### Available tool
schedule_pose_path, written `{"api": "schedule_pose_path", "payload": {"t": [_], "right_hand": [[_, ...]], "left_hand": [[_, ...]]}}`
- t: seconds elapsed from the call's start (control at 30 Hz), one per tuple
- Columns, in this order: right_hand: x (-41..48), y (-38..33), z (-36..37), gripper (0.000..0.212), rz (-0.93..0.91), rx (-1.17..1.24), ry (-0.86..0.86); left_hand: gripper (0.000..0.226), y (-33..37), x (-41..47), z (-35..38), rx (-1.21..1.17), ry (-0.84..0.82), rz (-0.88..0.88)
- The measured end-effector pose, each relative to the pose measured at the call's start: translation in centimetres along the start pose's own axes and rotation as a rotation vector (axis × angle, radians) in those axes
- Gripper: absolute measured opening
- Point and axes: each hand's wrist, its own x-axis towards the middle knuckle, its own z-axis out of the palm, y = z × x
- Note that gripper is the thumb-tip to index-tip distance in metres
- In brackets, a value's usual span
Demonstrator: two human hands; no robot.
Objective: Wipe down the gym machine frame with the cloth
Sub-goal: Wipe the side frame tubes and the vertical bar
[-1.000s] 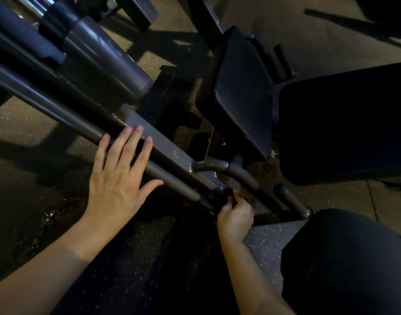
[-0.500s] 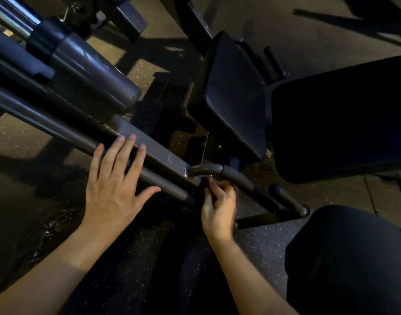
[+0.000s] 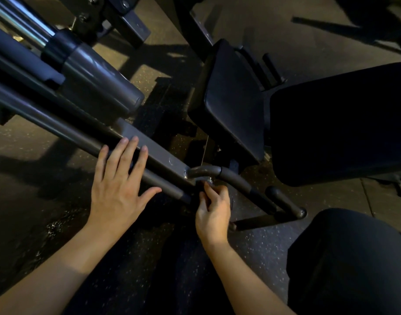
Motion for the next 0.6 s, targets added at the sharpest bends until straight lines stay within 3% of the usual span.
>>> {"api": "schedule_pose_path", "payload": {"t": [0.17,0.3,0.43,0.6], "right_hand": [[-3.5,-4.4,0.2,0.024,-0.086,0.23,-0.276],[-3.0,-6.9,-0.7,0.019,0.029,0.437,-0.066],[0.6,-8.7,-2.4,0.023,0.002,0.289,0.14],[3.2,-10.1,-2.1,0.039,0.032,0.016,0.13]], "left_hand": [[0.083,-0.3,0.0,-0.4,-0.034,-0.007,0.027],[0.089,-1.0,-0.1,-1.1,-0.037,-0.014,0.058],[0.084,-1.9,-0.3,-1.9,-0.02,0.019,0.023],[0.072,-2.7,-0.5,-2.2,-0.047,0.071,-0.048]]}}
